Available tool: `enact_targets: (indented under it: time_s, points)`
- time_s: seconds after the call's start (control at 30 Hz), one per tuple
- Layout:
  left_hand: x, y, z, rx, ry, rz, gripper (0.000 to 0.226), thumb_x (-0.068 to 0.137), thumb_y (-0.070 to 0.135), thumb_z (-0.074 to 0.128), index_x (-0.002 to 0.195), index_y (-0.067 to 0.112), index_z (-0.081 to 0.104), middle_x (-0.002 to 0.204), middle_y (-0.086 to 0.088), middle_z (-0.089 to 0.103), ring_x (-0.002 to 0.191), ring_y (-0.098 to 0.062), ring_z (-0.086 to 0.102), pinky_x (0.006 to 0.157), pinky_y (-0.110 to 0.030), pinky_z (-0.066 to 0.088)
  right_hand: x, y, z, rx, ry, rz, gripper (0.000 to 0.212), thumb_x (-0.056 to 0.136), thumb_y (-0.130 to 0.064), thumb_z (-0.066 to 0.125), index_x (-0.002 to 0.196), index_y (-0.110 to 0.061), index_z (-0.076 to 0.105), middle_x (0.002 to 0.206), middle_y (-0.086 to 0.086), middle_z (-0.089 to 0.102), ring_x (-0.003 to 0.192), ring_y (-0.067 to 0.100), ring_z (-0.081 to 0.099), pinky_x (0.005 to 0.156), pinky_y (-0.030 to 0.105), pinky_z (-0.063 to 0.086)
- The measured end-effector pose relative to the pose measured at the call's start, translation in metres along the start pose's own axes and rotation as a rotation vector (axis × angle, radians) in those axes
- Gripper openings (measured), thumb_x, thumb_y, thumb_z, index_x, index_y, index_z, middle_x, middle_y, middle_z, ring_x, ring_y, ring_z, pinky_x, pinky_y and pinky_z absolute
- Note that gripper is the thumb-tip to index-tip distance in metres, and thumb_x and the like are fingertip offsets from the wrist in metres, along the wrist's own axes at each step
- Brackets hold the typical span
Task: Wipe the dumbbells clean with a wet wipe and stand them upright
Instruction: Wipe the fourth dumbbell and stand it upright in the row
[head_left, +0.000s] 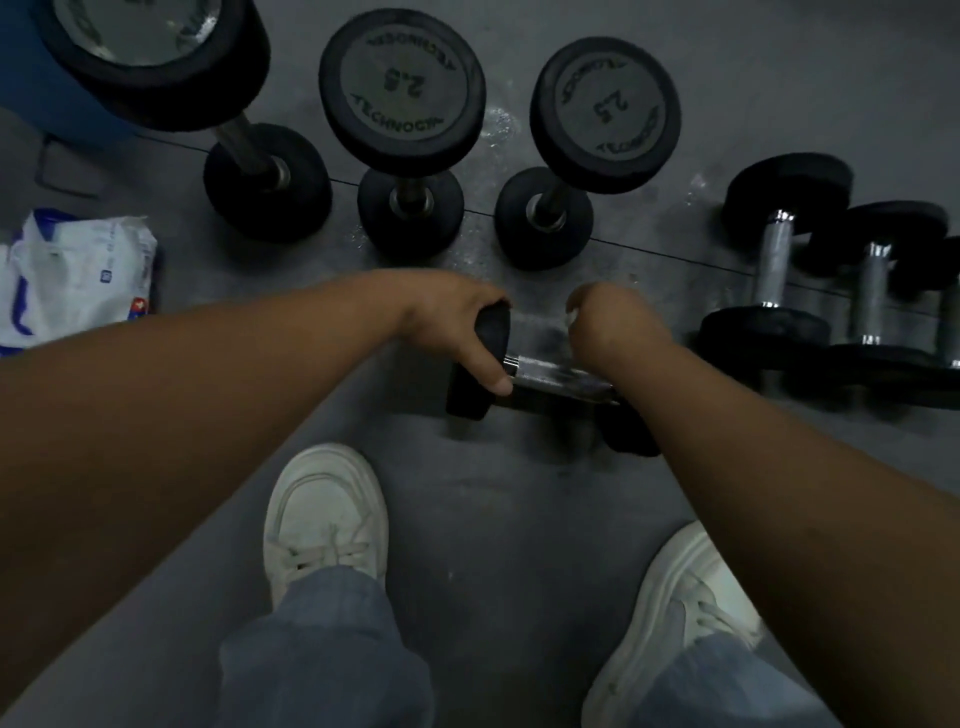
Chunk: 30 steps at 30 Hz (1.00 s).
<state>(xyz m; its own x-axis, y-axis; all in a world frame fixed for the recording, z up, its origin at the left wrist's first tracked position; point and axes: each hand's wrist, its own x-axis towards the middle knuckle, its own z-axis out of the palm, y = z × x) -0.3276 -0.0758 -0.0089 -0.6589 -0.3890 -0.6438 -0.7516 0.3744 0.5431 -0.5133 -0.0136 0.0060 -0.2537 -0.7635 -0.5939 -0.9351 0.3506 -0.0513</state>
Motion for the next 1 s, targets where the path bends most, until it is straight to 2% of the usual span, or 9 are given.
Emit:
enact_targets:
  time_s: [0.13,0.23,0.37,0.47,0.6,0.73,0.83,0.93,1.0]
  points:
    - [-0.001,-0.008,0.007,-0.147,0.084,-0.053,0.099,0.053,0.077,0.077,0.135,0.031,0.048,0.128,0.009,0.058,0.114,-0.013,0.056,0.101,-0.034,0.046,-0.004,-0.001,0.004,-0.019,0.054,-0.023,0.036,0.091,-0.007,0.049,0.125,-0.015,0.06,0.122,0.014,0.061,0.112,0.032,0.058,0.087,0.039,0.049]
    - [-0.013,-0.007,0.02,-0.047,0.345,-0.061,0.109,0.049,0.091,0.059,0.138,0.027,0.047,0.132,0.002,0.057,0.118,-0.02,0.054,0.102,-0.04,0.046,-0.013,-0.009,0.013,-0.056,0.013,-0.163,0.032,0.091,-0.009,0.049,0.118,-0.017,0.063,0.111,0.013,0.065,0.104,0.032,0.061,0.081,0.036,0.049]
    - [-0.038,0.003,0.047,0.071,0.463,-0.012,0.115,0.064,0.07,0.074,0.153,0.018,0.024,0.155,-0.003,0.03,0.136,-0.027,0.04,0.109,-0.041,0.039,-0.019,-0.015,0.025,0.058,0.147,-0.189,0.026,0.089,-0.008,0.049,0.109,-0.015,0.063,0.114,0.012,0.063,0.108,0.033,0.059,0.086,0.038,0.051]
    - [-0.046,0.014,0.062,0.135,0.548,-0.034,0.111,0.062,0.067,0.077,0.149,0.02,0.028,0.148,-0.002,0.03,0.129,-0.027,0.041,0.101,-0.042,0.041,-0.032,-0.007,0.045,0.003,0.194,-0.315,0.022,0.087,-0.005,0.05,0.103,-0.018,0.059,0.119,0.009,0.056,0.115,0.028,0.053,0.086,0.037,0.049]
    - [-0.046,0.022,0.07,0.221,0.433,-0.03,0.119,0.06,0.075,0.072,0.152,0.02,0.02,0.155,-0.004,0.022,0.142,-0.026,0.025,0.111,-0.044,0.034,-0.04,0.021,0.054,-0.013,0.163,-0.185,0.027,0.088,-0.015,0.058,0.113,-0.024,0.056,0.117,0.004,0.053,0.111,0.026,0.052,0.083,0.04,0.052]
    - [-0.05,0.032,0.085,0.192,0.337,-0.012,0.118,0.064,0.074,0.071,0.153,0.018,0.016,0.157,-0.001,0.024,0.139,-0.021,0.035,0.104,-0.037,0.041,-0.072,0.011,0.08,0.026,0.109,-0.371,0.031,0.092,-0.013,0.054,0.122,-0.019,0.052,0.135,0.006,0.043,0.131,0.027,0.039,0.097,0.04,0.046]
    - [-0.057,0.039,0.098,0.187,0.309,0.025,0.117,0.066,0.076,0.069,0.153,0.018,0.015,0.158,-0.001,0.023,0.14,-0.02,0.033,0.105,-0.036,0.04,-0.085,0.039,0.083,0.065,0.067,-0.285,0.044,0.091,-0.019,0.056,0.133,-0.027,0.044,0.141,0.0,0.041,0.134,0.022,0.037,0.094,0.042,0.049]
    - [-0.065,0.046,0.113,0.169,0.274,0.053,0.117,0.067,0.075,0.068,0.154,0.018,0.015,0.159,0.0,0.022,0.141,-0.02,0.032,0.108,-0.035,0.037,-0.105,0.041,0.097,-0.08,0.041,-0.258,0.044,0.095,-0.019,0.051,0.137,-0.021,0.04,0.151,0.005,0.029,0.143,0.029,0.022,0.099,0.043,0.047]
    - [-0.072,0.052,0.124,0.167,0.244,0.069,0.116,0.068,0.075,0.067,0.154,0.018,0.015,0.16,0.0,0.022,0.142,-0.019,0.031,0.109,-0.034,0.035,-0.115,0.046,0.102,-0.106,-0.019,-0.306,0.041,0.094,-0.019,0.052,0.133,-0.023,0.042,0.145,0.004,0.035,0.138,0.027,0.03,0.095,0.042,0.048]
